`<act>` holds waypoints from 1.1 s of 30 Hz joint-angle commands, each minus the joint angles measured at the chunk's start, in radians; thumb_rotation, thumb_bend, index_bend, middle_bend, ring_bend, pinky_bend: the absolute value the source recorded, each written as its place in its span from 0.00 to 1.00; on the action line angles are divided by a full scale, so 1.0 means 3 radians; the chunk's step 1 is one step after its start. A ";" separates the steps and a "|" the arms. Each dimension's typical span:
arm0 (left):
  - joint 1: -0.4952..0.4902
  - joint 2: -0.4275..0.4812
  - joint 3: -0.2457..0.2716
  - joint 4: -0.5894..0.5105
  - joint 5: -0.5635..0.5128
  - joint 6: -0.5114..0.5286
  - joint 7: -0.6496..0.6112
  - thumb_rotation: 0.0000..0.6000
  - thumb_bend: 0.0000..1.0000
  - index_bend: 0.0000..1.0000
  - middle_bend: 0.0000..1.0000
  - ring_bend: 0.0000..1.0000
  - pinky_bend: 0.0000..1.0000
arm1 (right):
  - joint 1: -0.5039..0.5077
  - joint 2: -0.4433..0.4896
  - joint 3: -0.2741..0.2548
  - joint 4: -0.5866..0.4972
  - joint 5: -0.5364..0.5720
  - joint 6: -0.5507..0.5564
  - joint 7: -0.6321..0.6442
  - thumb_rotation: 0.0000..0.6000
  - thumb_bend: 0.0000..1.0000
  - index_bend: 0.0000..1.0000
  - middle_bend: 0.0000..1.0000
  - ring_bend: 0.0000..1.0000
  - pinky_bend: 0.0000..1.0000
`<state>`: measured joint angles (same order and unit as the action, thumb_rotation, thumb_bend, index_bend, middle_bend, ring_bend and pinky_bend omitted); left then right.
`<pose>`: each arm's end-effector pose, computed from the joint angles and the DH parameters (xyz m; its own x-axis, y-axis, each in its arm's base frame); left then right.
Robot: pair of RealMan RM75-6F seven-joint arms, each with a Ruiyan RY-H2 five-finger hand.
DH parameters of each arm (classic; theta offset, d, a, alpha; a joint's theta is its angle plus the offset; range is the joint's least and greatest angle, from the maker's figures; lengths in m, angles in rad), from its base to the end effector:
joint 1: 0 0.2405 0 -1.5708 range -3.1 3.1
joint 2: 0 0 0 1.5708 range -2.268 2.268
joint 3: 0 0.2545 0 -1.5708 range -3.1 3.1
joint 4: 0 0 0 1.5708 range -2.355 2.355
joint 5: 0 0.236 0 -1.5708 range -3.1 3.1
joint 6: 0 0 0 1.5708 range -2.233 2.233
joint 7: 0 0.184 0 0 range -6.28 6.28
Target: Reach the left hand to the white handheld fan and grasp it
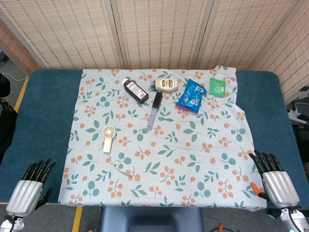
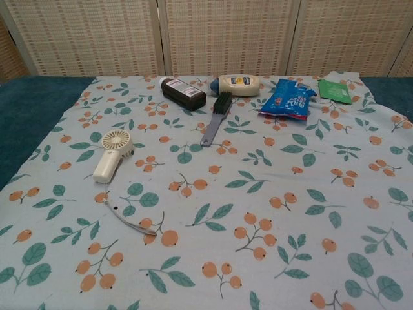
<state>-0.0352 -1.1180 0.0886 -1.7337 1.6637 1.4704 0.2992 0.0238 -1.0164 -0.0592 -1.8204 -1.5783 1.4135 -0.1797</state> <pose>-0.2861 0.1698 0.0895 0.5623 0.1354 0.8158 0.8250 -0.1587 -0.5423 -0.2959 -0.1733 0.1127 0.4624 -0.1999 0.8638 -0.8854 -0.0521 0.4619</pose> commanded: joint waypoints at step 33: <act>-0.1151 -0.1536 -0.0543 0.1499 -0.0194 -0.1128 -0.0277 1.00 0.91 0.08 1.00 0.91 1.00 | 0.0004 -0.0193 0.0174 0.0161 0.0192 0.0094 -0.0244 1.00 0.21 0.00 0.00 0.00 0.00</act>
<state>-0.3721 -1.5707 -0.0690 -1.2925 1.6131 1.1400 0.2189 0.0243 -1.0738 -0.0077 -1.7724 -1.5214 1.4424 -0.2520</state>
